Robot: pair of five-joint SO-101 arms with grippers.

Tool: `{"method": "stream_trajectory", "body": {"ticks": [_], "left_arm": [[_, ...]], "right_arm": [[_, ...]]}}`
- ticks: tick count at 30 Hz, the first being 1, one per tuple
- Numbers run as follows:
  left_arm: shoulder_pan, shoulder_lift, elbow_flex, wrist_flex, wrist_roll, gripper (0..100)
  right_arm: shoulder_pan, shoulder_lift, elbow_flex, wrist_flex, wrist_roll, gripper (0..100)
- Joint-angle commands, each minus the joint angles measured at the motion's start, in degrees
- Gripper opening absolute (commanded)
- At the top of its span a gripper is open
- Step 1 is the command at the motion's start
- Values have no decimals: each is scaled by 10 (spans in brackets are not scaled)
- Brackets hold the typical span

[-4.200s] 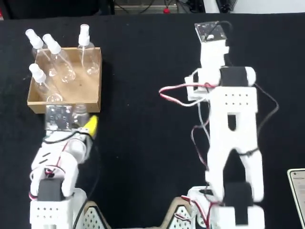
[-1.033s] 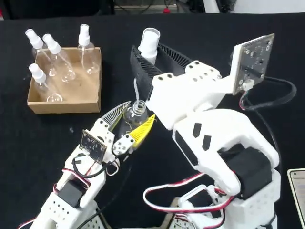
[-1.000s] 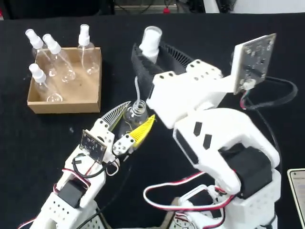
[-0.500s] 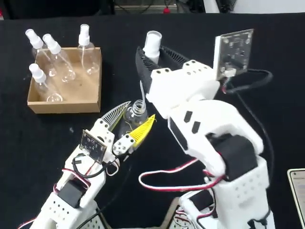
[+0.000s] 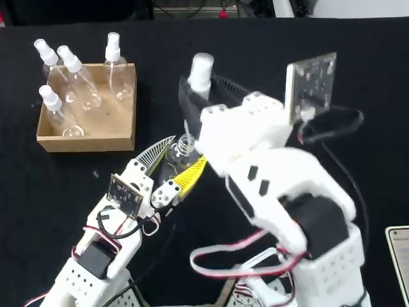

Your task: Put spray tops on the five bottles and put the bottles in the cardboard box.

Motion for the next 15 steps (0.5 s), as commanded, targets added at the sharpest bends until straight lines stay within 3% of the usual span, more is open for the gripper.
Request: {"method": "stream_trajectory", "body": {"ticks": [1,7,12,15], "left_arm": [[8,-7,14,-15,3,73],[8,-7,14,-14,3,73],[8,-7,14,-13,3,73],[8,-7,14,-13,3,73]], "right_arm": [[-22,-30,32,16,-1,15],[-24,-36,124,16,7,15],[-25,-36,131,18,110,15],[-25,-36,131,25,116,15]]}}
